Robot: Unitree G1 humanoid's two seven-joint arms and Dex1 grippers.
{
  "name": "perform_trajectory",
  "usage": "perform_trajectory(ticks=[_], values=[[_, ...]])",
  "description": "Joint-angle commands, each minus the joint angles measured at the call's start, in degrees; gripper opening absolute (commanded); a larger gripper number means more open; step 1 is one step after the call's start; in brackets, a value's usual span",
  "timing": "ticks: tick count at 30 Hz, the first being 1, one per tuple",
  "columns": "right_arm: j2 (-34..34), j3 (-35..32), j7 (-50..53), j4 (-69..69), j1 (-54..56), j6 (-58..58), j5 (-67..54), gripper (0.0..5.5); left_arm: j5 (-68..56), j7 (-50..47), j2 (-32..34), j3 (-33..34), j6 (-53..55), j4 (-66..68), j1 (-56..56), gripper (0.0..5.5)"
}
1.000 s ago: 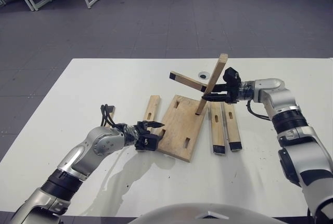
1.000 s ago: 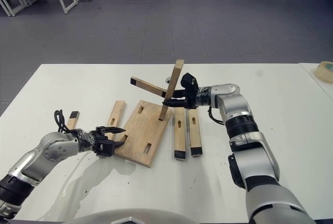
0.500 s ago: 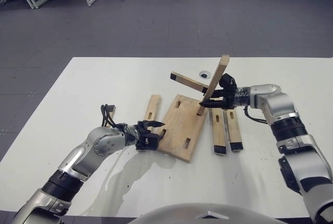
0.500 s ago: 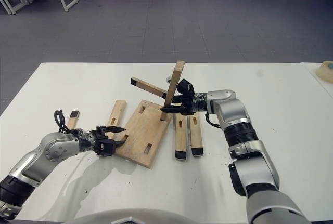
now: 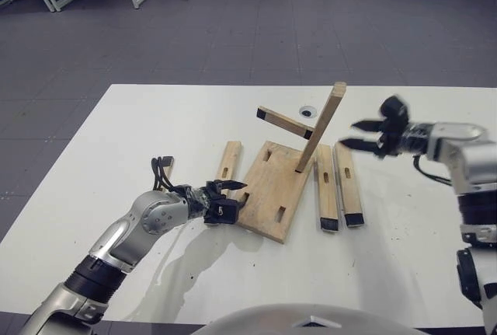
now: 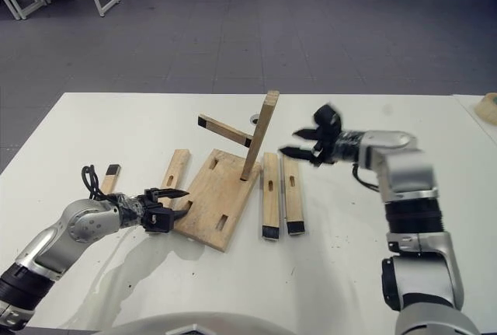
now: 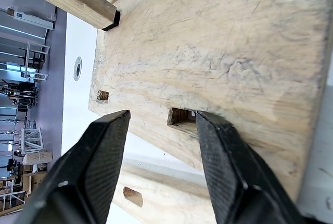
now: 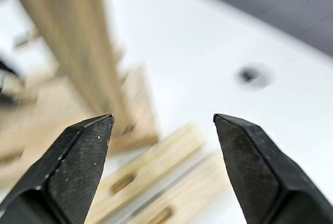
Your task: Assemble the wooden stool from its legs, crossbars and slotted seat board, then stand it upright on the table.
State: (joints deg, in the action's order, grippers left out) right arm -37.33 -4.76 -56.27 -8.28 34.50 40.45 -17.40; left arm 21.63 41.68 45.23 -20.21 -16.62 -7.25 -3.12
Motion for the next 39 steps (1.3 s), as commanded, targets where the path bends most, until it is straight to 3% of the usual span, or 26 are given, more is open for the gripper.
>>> perform_trajectory(ticks=[1, 5, 9, 12, 15, 17, 22, 30, 35, 39], values=[[2.1, -7.7, 9.9, 2.6, 10.7, 0.6, -3.3, 3.52, 2.4, 1.7, -0.4, -2.8, 1.6, 1.5, 3.1, 2.34], [13.4, -14.5, 21.4, 6.7, 22.8, -2.1, -12.7, 3.52, 2.4, 1.5, -0.6, -2.9, 1.9, 1.6, 2.8, 2.34], [20.0, -13.2, 25.8, 8.5, 26.0, -4.1, -16.7, 3.52, 2.7, 1.5, -0.9, -3.2, 1.6, 2.0, 2.3, 2.34], [20.2, -6.4, 24.6, 9.6, 16.5, -1.4, -15.0, 3.52, 2.9, 1.5, -1.1, -3.4, 1.6, 2.1, 2.0, 2.34], [19.1, 5.3, 23.1, 5.9, 2.6, -0.7, -8.1, 3.52, 2.8, 1.2, -1.2, -3.3, 1.9, 1.9, 2.3, 2.34], [18.2, 8.3, 24.1, 3.1, -0.5, 0.4, -5.1, 3.52, 2.7, 1.2, -1.3, -3.4, 1.9, 2.0, 2.3, 2.34], [20.3, 3.0, 26.1, 5.7, 6.3, 1.1, -9.8, 3.52, 3.0, 0.9, -2.2, -3.6, 3.0, 1.3, 2.8, 2.34], [20.9, -13.6, 36.7, 18.9, 13.6, -0.3, -21.0, 3.52, 2.9, 0.1, -4.4, -2.1, 10.2, -0.6, 4.2, 2.34], [19.5, -19.0, 44.3, 26.7, 1.1, -1.0, -19.1, 3.52, 2.0, -0.2, -9.3, -0.3, 27.9, -7.3, 8.3, 2.34], [21.4, -12.9, 46.1, 33.5, -18.3, -2.1, -14.0, 3.52, 2.9, -3.8, -13.8, 1.3, 41.2, -10.8, 11.0, 2.34]])
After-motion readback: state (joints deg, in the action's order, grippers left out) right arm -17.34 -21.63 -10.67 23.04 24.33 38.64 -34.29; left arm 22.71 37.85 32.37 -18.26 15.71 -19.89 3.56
